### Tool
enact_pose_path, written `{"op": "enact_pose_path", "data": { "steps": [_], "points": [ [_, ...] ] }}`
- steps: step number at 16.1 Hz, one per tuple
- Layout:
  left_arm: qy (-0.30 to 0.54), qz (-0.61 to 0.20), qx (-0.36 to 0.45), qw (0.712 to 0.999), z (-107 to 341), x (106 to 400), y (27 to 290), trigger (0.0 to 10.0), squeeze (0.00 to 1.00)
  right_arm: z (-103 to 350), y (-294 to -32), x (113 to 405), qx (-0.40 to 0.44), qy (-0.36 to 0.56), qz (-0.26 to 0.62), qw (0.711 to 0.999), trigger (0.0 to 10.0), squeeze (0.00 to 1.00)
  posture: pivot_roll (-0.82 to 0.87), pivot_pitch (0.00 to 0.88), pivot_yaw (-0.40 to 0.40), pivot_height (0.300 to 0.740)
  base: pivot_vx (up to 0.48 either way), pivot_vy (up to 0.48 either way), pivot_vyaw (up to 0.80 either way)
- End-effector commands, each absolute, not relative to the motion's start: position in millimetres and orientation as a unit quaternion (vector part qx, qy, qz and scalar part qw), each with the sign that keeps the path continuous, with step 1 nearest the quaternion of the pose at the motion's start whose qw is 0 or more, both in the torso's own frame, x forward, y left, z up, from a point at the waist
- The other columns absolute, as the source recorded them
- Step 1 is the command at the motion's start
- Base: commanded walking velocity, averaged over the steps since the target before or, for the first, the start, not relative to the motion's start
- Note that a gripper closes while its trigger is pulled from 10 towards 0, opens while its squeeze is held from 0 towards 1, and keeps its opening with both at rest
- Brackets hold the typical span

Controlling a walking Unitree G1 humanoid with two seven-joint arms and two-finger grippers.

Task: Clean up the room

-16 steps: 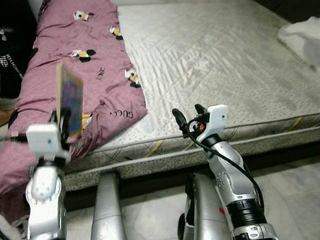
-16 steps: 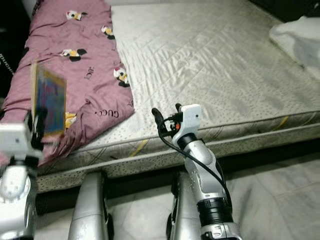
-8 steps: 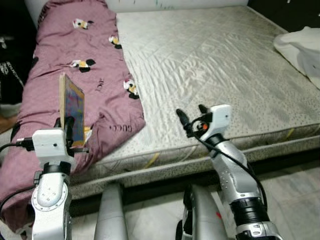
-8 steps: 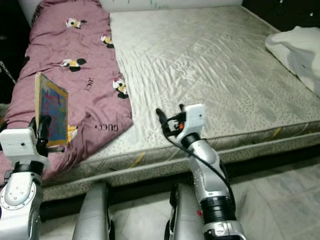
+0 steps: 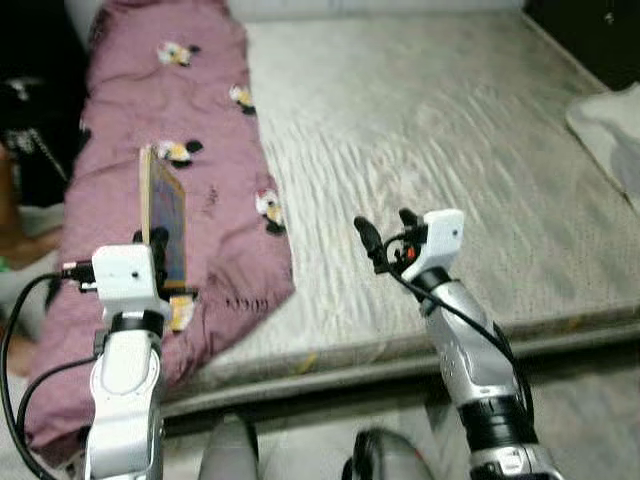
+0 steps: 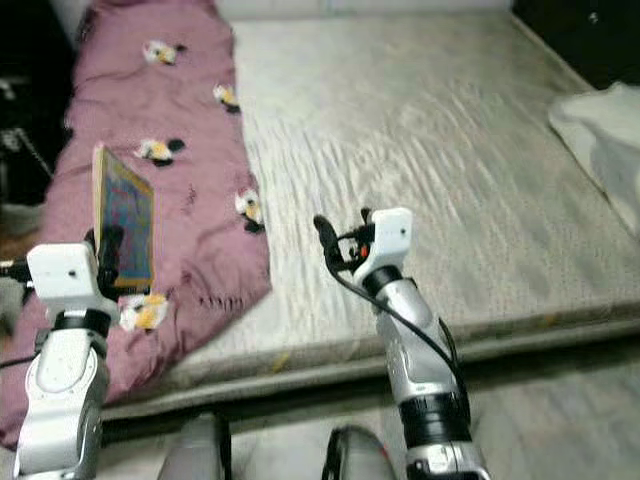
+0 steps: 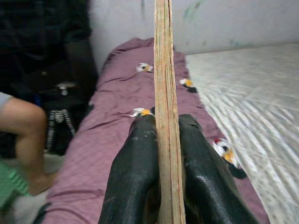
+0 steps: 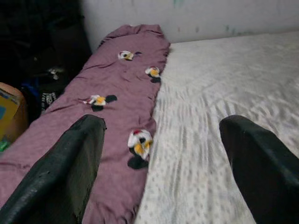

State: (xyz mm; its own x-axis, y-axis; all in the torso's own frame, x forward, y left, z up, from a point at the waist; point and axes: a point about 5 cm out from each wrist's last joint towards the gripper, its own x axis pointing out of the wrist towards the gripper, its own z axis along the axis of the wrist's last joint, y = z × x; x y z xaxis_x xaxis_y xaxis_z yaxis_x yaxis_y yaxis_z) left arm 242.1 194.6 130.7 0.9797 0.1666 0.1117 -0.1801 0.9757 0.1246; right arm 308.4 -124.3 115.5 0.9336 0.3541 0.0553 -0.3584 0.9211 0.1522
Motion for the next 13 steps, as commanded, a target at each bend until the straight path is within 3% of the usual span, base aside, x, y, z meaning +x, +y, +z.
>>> {"op": "enact_pose_path", "data": {
  "steps": [1, 10, 13],
  "points": [
    [-0.068, 0.089, 0.07, 0.991, 140, 244, 192, 10.0, 0.0, 118, -126, 309, 0.075, -0.017, 0.179, 0.981, 10.0, 0.0, 0.02, 0.043, -0.024, 0.74, 0.0, 0.0, 0.0],
    [-0.07, 0.074, 0.05, 0.994, 140, 247, 183, 10.0, 0.0, 110, -126, 307, 0.064, 0.004, 0.18, 0.982, 10.0, 0.0, 0.01, 0.056, -0.042, 0.74, 0.0, 0.0, 0.0],
    [-0.066, 0.074, 0.046, 0.994, 137, 243, 179, 10.0, 0.0, 108, -127, 306, 0.058, 0.008, 0.18, 0.982, 10.0, 0.0, 0.01, 0.062, -0.047, 0.74, 0.0, -0.261, 0.0]
  ]
}}
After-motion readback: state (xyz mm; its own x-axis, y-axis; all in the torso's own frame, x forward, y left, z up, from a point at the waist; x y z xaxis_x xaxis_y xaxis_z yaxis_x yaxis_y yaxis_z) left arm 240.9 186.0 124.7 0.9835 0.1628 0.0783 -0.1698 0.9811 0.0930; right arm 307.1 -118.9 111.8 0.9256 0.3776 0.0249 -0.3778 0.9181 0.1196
